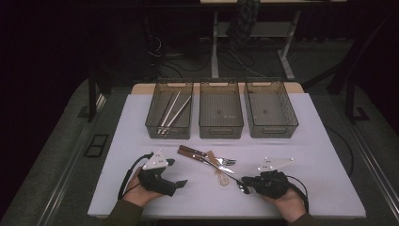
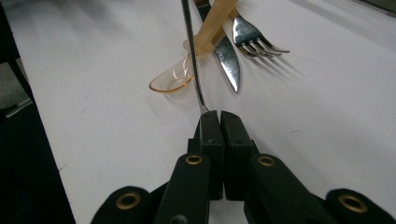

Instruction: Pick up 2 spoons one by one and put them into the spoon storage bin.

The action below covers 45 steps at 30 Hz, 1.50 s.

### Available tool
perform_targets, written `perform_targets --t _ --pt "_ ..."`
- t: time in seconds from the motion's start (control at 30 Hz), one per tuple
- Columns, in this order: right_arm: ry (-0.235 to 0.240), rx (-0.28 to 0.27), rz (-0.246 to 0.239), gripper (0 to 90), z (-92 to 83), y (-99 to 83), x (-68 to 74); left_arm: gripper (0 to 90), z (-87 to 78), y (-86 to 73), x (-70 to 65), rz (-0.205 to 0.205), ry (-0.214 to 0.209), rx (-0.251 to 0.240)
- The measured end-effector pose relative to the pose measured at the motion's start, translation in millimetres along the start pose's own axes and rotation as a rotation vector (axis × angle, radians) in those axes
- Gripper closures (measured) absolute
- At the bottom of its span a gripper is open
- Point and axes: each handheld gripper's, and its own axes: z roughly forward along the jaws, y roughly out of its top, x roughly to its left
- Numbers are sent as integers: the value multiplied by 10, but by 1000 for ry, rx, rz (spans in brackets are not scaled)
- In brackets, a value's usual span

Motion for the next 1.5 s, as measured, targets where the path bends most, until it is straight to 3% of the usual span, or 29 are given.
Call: perform_targets --t 0.23,0.47,0.73,1.2,1.5 --pt "-11 -9 -5 889 -16 10 -40 88 -14 -30 45 -17 -7 -16" --pt "-19 -34 -6 888 -78 44 -100 0 -8 -46 59 -26 -11 -21" --pt "-50 -66 -16 888 -138 111 -183 0 30 -44 21 -21 -45 -28" --pt "-86 -116 -16 888 -165 291 -349 0 60 -28 3 -40 -58 -7" --pt "-116 -157 2 888 -201 425 -507 0 72 -10 -31 -20 -48 -15"
